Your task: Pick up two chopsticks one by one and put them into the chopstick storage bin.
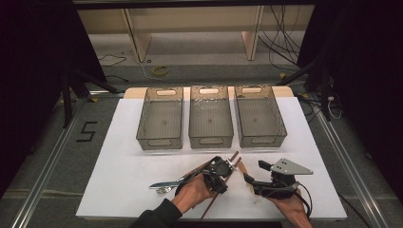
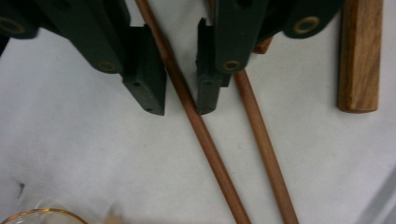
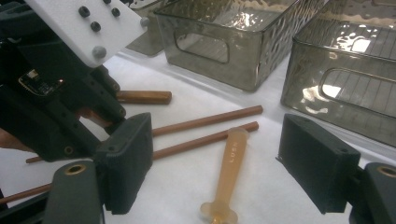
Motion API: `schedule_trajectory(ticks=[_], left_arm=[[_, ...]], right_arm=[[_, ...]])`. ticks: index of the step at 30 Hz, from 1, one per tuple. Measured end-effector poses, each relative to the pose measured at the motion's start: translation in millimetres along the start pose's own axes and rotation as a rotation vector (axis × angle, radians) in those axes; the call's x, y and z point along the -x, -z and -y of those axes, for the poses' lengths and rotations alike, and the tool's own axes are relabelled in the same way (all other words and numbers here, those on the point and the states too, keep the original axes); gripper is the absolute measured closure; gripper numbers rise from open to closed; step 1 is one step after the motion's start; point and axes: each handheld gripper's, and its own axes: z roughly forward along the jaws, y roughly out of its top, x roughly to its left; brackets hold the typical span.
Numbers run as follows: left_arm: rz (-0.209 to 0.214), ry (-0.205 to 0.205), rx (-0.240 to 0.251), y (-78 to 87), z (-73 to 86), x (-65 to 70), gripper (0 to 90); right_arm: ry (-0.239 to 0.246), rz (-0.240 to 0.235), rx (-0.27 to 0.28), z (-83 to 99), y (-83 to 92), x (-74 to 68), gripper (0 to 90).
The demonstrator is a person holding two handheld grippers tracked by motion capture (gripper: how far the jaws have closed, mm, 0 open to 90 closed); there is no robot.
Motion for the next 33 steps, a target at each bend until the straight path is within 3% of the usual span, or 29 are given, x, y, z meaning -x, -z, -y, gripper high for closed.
schedule_trajectory(ticks=[3, 9, 24, 33], left_arm=[[0.022, 0.018, 0.018, 1.0, 2.5, -4.2, 76.3], [0.019, 0.035, 0.024, 3.5, 7.3, -12.3, 79.4], [-0.015, 0.022, 0.014, 2.6, 7.8, -7.6, 77.9], [0.001, 0.063, 0.044, 3.2, 9.1, -13.9, 82.3]], right_arm=[[0.000, 0.001, 0.001, 0.0, 0.1, 0.3, 27.0], [-0.001, 0.000, -0.001, -0.1, -0.2, 0.2, 27.1], [0.000, 0.001, -0.006, -0.6, -0.7, -0.2, 27.1], [-0.004, 0.001, -0.004, -0.8, -0.9, 0.2, 27.3]])
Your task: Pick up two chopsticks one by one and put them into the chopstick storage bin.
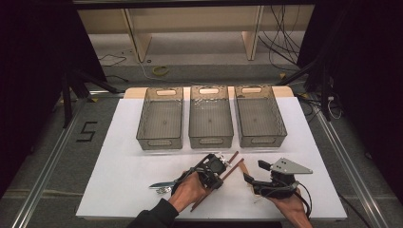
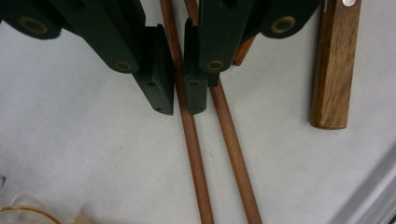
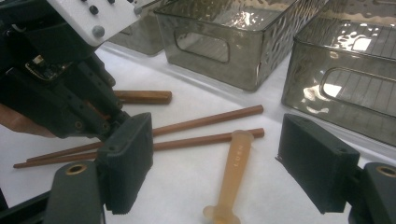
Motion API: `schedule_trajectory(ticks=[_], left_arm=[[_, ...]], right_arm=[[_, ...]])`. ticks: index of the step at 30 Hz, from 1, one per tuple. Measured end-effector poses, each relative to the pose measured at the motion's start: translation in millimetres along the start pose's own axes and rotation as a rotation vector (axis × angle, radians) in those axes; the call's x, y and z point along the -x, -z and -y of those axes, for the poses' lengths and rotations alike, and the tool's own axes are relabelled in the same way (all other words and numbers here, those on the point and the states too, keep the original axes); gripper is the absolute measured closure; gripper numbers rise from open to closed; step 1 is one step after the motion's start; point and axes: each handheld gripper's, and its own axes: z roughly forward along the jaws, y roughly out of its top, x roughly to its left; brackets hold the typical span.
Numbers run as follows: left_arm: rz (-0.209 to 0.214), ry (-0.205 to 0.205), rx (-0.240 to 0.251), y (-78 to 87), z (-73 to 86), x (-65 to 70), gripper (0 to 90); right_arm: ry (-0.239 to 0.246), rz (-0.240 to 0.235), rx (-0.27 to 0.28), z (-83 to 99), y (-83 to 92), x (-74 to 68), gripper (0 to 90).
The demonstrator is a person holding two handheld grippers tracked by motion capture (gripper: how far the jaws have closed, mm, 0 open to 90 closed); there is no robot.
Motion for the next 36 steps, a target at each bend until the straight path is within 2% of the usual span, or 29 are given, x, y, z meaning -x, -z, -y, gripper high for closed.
schedule_trajectory(ticks=[4, 14, 22, 26, 36], left_arm=[[0.002, 0.009, 0.006, -0.1, 0.3, -3.2, 83.5], [0.002, 0.002, 0.038, 0.8, 0.8, -4.9, 84.3], [0.022, 0.004, 0.068, 8.6, 1.2, -10.2, 84.3], [0.020, -0.003, 0.067, 11.7, 2.0, -12.9, 84.4], [0.030, -0.014, 0.111, 29.2, 2.1, -17.0, 84.4]], right_arm=[[-0.002, 0.000, 0.000, 0.0, 0.0, 0.3, 27.3], [-0.001, -0.001, 0.000, 0.0, 0.2, 0.8, 27.3], [-0.004, 0.000, 0.002, -0.2, 0.4, 0.8, 27.3], [-0.005, -0.001, 0.002, -0.1, 0.5, 1.1, 27.3], [-0.007, -0.004, 0.003, 0.0, 0.6, 2.2, 27.4]])
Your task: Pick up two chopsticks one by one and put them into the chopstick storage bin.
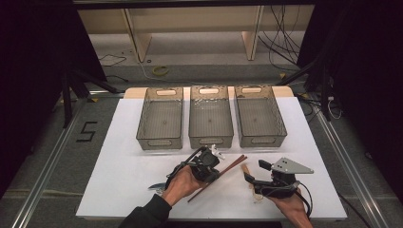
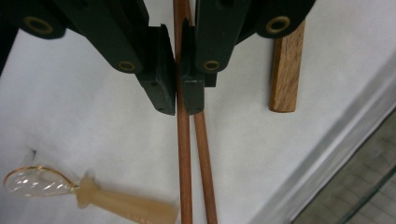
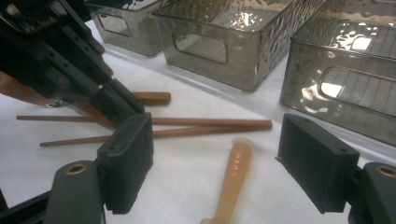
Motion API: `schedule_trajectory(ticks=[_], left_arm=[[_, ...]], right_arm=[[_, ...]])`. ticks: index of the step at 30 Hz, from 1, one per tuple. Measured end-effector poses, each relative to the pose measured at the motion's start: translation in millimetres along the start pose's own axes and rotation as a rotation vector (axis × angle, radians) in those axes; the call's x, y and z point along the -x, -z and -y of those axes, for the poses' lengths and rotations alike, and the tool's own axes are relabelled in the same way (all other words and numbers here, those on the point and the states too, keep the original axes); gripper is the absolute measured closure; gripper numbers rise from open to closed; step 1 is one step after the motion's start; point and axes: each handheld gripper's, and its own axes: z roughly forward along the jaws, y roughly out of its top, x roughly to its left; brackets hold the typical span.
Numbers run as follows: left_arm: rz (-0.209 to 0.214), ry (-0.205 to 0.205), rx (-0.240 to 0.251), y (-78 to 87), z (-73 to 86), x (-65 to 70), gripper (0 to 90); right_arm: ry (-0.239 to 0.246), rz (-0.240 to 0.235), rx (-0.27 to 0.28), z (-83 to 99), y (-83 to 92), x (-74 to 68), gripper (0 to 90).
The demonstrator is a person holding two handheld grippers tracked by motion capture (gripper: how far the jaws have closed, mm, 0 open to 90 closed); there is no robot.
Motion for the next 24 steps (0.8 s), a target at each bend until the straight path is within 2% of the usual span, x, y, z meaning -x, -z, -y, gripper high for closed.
schedule_trajectory(ticks=[9, 10, 17, 24], left_arm=[[-0.010, -0.001, 0.077, 31.7, -1.5, -7.5, 84.4], [-0.016, -0.003, 0.088, 36.5, -1.2, -10.3, 84.4], [-0.052, 0.051, 0.158, 64.8, 5.4, -34.5, 84.3], [-0.096, 0.080, 0.199, 89.9, 7.1, -55.7, 84.3]], right_arm=[[-0.003, 0.000, 0.001, 0.0, 0.0, 0.1, 27.4], [-0.003, 0.000, 0.001, 0.0, 0.0, 0.1, 27.4], [-0.003, 0.000, 0.001, 0.0, -0.3, 0.2, 27.4], [-0.006, 0.000, -0.003, 0.2, -0.7, 0.0, 27.4]])
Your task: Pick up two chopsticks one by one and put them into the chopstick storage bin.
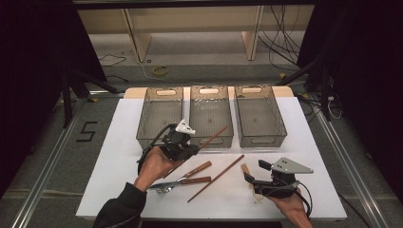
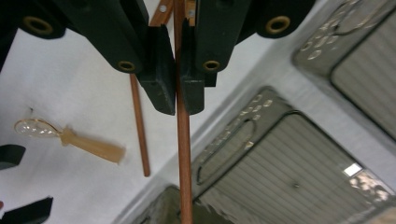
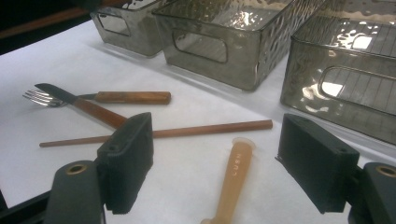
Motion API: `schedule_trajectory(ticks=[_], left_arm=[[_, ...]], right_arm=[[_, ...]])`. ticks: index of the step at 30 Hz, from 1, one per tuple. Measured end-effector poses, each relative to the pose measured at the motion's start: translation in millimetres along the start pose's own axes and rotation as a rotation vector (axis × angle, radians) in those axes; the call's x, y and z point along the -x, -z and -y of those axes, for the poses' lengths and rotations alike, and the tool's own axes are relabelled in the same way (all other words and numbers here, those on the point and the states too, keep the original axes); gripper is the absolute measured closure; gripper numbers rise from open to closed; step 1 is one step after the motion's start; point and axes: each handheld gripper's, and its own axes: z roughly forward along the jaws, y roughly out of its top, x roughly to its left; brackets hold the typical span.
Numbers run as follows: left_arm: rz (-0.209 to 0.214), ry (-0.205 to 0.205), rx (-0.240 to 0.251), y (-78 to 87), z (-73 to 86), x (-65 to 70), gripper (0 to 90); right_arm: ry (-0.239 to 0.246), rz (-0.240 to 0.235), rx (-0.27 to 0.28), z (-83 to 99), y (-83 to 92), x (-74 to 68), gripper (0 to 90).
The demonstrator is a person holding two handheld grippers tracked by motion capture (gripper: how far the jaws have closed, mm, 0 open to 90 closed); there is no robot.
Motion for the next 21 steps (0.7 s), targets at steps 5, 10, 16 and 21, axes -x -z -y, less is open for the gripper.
schedule_trajectory(ticks=[5, 10, 16, 21], left_arm=[[-0.030, 0.023, 0.023, 11.1, -3.2, -15.7, 84.3], [-0.064, 0.051, 0.039, 17.9, -5.4, -34.5, 84.4], [-0.106, 0.097, 0.047, 23.3, -8.2, -59.6, 84.3], [-0.140, 0.132, 0.060, 27.6, -7.2, -82.5, 84.4]], right_arm=[[-0.001, 0.000, 0.000, 0.1, 0.0, 0.2, 27.4], [-0.001, 0.001, -0.001, 0.1, -0.4, 0.3, 27.5], [-0.001, -0.001, -0.002, 0.3, -0.6, 0.6, 27.4], [0.000, -0.001, -0.002, 0.4, -0.9, 1.0, 27.4]])
